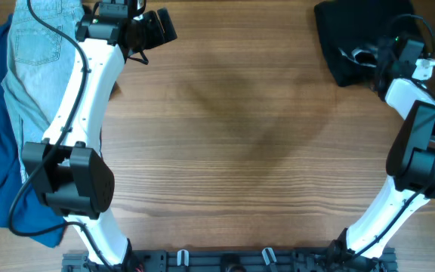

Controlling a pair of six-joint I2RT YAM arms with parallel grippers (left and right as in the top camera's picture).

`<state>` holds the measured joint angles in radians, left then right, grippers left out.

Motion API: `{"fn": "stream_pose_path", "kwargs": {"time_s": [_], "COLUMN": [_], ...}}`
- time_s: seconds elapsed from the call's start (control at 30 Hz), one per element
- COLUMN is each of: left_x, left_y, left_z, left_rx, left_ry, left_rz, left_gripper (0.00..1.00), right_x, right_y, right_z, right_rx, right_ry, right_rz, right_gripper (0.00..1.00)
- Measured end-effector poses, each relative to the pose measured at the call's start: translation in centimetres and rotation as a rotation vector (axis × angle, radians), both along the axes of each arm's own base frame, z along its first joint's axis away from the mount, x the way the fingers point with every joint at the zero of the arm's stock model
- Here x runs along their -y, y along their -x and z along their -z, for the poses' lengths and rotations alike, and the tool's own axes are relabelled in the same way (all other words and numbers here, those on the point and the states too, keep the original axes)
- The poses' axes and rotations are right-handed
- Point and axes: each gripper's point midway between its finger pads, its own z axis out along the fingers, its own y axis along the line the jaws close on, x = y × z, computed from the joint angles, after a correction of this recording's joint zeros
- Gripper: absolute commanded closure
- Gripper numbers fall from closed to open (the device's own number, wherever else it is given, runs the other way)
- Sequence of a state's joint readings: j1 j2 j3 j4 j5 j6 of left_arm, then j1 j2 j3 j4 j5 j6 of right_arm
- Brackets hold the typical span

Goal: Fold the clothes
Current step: 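Grasp the folded shorts with the right gripper and drag them to the far right corner, then release the shorts and pull the right gripper back toward the front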

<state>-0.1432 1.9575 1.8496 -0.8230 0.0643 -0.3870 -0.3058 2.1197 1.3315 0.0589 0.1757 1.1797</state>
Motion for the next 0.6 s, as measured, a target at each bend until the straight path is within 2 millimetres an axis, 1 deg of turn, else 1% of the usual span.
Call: {"fn": "stream_pose_path", "kwargs": {"time_s": [0.03, 0.07, 0.1, 0.13, 0.2, 0.27, 0.3, 0.33, 0.4, 0.5, 0.53, 0.6], "left_x": [0.0, 0.0, 0.0, 0.0, 0.0, -0.1, -0.1, -0.1, -0.1, -0.1, -0.1, -0.1], "left_y": [0.0, 0.0, 0.1, 0.1, 0.2, 0.7, 0.8, 0.8, 0.8, 0.9, 0.9, 0.9], "left_z": [0.0, 0.0, 0.1, 0.1, 0.2, 0.6, 0.6, 0.6, 0.7, 0.7, 0.7, 0.7], "left_rx": [0.0, -0.001, -0.004, -0.005, -0.013, -0.037, -0.043, -0.043, -0.043, -0.045, -0.045, -0.045], "left_ry": [0.0, 0.0, -0.001, -0.001, -0.002, -0.005, -0.006, -0.006, -0.006, -0.007, -0.006, -0.006], "left_rz": [0.0, 0.0, 0.0, 0.0, 0.0, 0.0, 0.0, 0.0, 0.0, 0.0, 0.0, 0.0], "left_gripper": [0.0, 0.0, 0.0, 0.0, 0.0, 0.0, 0.0, 0.0, 0.0, 0.0, 0.0, 0.0], "right_x": [-0.2, -0.4, -0.7, -0.9, -1.6, -2.8, -4.1, -5.0, -7.1, -9.2, -9.6, -9.9], "right_y": [0.4, 0.9, 1.5, 2.0, 3.3, 5.0, 6.7, 7.8, 10.4, 12.4, 12.8, 13.0], "right_z": [0.0, -0.8, -1.9, -3.5, -8.4, -14.1, -18.5, -20.3, -22.9, -27.7, -28.6, -29.1], "right_rx": [-0.034, -0.071, -0.098, -0.114, -0.116, -0.092, -0.063, -0.055, -0.043, 0.074, 0.101, 0.117], "right_ry": [0.017, 0.048, 0.076, 0.104, 0.18, 0.271, 0.347, 0.377, 0.409, 0.469, 0.475, 0.476], "right_rz": [-0.028, -0.072, -0.11, -0.146, -0.227, -0.33, -0.418, -0.475, -0.581, -0.643, -0.648, -0.655], "right_gripper": [0.0, 0.0, 0.0, 0.0, 0.0, 0.0, 0.0, 0.0, 0.0, 0.0, 0.0, 0.0]}}
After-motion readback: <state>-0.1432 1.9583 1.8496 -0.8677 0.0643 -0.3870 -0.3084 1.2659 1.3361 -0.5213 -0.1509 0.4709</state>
